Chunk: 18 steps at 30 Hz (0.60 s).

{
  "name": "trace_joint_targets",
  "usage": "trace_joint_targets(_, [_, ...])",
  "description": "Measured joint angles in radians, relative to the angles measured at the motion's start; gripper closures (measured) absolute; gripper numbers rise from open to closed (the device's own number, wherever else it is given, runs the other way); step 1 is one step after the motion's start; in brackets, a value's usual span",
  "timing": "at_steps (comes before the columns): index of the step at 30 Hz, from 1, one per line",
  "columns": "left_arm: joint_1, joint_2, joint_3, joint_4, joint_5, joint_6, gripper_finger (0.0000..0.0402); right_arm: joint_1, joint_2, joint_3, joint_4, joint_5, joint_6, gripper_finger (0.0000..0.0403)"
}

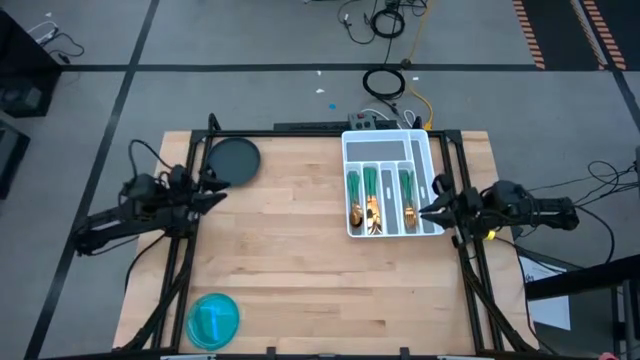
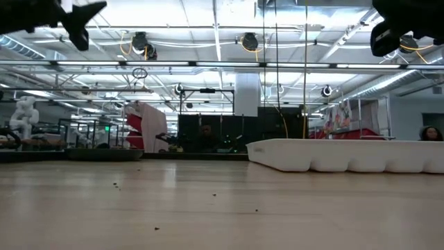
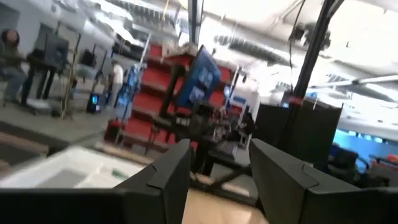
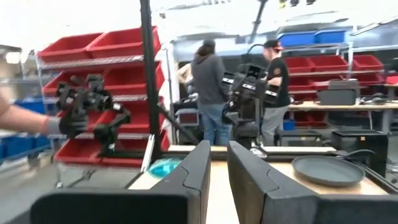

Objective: Sort silverware
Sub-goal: Return to Home Position

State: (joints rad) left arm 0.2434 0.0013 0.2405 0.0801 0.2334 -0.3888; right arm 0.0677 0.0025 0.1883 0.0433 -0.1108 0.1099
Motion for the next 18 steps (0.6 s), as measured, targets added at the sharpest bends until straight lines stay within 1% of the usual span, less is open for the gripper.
trace_joint_targets(3, [-0.017,0.000,-0.060,0.015,0.001,0.000,0.0230,0.000,0.000,0.000,-0.033,-0.043,-0.036,0.0364])
trace_joint_targets(5, [-0.028,0.000,-0.101,0.049,0.000,-0.002,0.0230,0.000,0.000,0.000,-0.068,-0.053,-0.048,0.0369])
trace_joint_targets(10, [-0.058,-0.001,-0.220,0.225,0.000,-0.023,0.0230,0.000,0.000,-0.062,-0.058,-0.053,-0.050,0.0380])
trace_joint_targets(15, [-0.071,-0.001,-0.233,0.249,0.000,-0.017,0.0230,0.000,-0.001,-0.178,0.067,-0.051,-0.051,0.0379])
trace_joint_targets(18, [-0.071,-0.001,-0.233,0.237,0.001,-0.008,0.0230,0.000,0.004,-0.175,0.009,-0.046,-0.070,0.0379])
